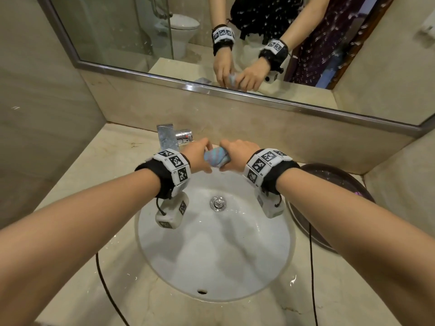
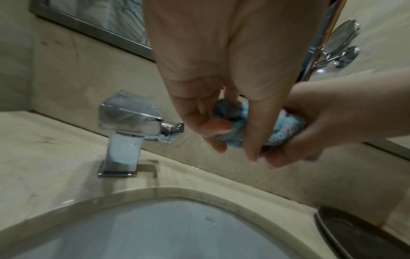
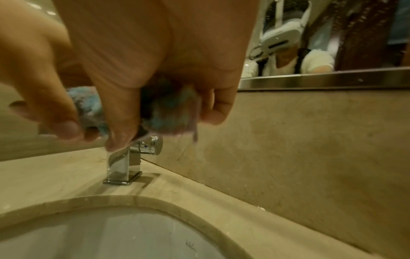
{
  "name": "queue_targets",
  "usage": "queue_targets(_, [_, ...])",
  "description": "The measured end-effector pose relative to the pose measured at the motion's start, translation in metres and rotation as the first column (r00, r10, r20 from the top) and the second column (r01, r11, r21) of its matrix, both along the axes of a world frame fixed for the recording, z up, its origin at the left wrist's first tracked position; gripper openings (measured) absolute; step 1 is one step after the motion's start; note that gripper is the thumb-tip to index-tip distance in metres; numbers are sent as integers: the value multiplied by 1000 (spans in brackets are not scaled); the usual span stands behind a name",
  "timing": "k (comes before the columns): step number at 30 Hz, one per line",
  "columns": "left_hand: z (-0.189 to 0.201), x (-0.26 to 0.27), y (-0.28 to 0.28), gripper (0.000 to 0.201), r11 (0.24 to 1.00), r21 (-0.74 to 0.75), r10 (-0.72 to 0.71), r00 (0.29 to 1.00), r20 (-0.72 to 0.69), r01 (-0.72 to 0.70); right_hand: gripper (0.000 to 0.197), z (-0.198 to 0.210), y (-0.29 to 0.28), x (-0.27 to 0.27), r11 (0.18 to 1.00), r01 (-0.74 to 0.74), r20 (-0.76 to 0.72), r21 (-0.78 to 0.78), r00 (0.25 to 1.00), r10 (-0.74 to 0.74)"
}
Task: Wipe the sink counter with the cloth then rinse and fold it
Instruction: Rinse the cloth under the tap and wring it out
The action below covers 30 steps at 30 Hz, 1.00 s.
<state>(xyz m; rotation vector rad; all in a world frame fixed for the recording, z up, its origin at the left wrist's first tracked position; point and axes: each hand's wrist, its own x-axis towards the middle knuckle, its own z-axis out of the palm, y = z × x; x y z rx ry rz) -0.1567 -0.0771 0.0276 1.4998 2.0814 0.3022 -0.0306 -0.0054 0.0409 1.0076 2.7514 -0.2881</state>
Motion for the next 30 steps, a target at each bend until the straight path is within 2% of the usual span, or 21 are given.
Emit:
queue_targets(3, [1,-9,-5,51,998,14,67,994,90,-69,47,-3,4,6,999,39,-41,-33,998,-40])
queue_targets(6, [8,-7,-11,51,991,-97,111,951,289,-86,44,0,2,8,996,13,-114,-93,993,-24])
queue_targets(9, [16,-3,-18,35,973,-226,165,807,566,-41,36,9,-1,9,986,-87,-195,-142,979,59])
queue_targets(11, [21,-1,-25,21,968,-250,158,736,659,15,33,17,-3,10,980,-169,-255,-107,957,138])
queue_targets(15, [20,0,-31,27,977,-206,140,574,807,51,40,26,-8,13,967,-253,-305,0,921,242])
queue_targets(16, [21,2,-31,25,978,-204,141,557,818,52,45,28,-9,14,961,-274,-302,38,913,273])
queue_targets(18, [23,6,-30,22,979,-201,150,591,793,20,60,28,-10,17,936,-312,-262,164,901,347])
queue_targets(20, [24,8,-26,19,981,-188,172,647,743,-45,82,25,-13,21,898,-357,-139,257,906,400])
queue_targets(22, [26,8,-24,18,978,-193,198,665,721,-82,103,16,-14,25,858,-393,-14,331,907,421])
queue_targets(24, [30,8,-26,14,975,-219,187,672,717,-37,109,7,-19,28,834,-386,-60,395,895,443])
queue_targets(25, [32,9,-27,12,971,-239,177,674,717,-2,104,5,-21,29,844,-362,-125,397,889,440])
queue_targets(27, [37,14,-31,13,955,-289,172,683,710,60,82,12,-25,27,912,-300,-162,280,922,353])
queue_targets(28, [38,16,-31,14,946,-312,168,698,696,83,69,16,-27,26,935,-270,-123,231,945,303])
queue_targets(30, [37,18,-28,19,935,-344,154,772,616,88,42,22,-29,23,938,-239,-40,251,966,257])
